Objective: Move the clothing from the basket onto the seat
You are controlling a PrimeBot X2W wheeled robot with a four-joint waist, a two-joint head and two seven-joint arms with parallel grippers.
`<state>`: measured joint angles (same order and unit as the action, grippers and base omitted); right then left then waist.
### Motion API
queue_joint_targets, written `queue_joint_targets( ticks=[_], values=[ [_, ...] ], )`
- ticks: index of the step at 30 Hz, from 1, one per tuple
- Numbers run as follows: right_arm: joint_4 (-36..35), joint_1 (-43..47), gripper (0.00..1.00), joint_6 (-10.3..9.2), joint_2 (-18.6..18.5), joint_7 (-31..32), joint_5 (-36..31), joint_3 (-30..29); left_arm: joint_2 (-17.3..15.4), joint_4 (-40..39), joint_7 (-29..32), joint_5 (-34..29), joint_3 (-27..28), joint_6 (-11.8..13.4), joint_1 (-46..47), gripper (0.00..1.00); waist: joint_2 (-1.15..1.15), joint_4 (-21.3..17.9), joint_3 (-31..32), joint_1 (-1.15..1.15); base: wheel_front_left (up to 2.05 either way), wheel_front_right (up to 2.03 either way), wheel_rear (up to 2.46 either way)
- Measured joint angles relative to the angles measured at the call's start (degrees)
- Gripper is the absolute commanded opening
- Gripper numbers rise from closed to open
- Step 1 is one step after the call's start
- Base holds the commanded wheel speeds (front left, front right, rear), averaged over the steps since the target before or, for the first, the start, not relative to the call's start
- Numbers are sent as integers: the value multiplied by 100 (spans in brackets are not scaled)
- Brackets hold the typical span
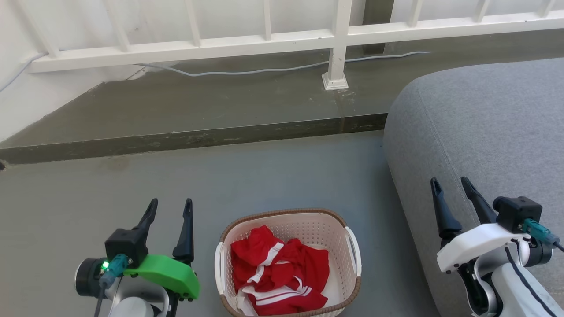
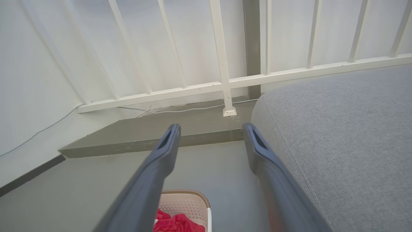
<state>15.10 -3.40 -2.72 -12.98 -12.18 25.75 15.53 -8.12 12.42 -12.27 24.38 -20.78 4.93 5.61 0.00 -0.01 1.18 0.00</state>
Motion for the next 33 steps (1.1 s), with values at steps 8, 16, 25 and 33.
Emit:
queue_joint_targets(
  ticks=[8,16,25,33],
  values=[
    [32,-2,100,-93,-70,-170,-544,140,-3,7,-167,-549,-172,75,0,100,0,12,-6,0,0,0,0],
    [75,-4,100,-99,-89,-215,-614,145,-2,30,-196,-699,-182,116,0,100,0,19,-19,0,0,0,0],
    [80,-51,100,-99,-86,-215,-614,97,-2,70,-194,-700,-182,118,0,100,0,21,-38,0,0,0,0],
    [79,-87,100,-99,-82,-215,-614,26,-1,109,-194,-709,-186,119,0,100,0,27,-56,0,0,0,0]
  ],
)
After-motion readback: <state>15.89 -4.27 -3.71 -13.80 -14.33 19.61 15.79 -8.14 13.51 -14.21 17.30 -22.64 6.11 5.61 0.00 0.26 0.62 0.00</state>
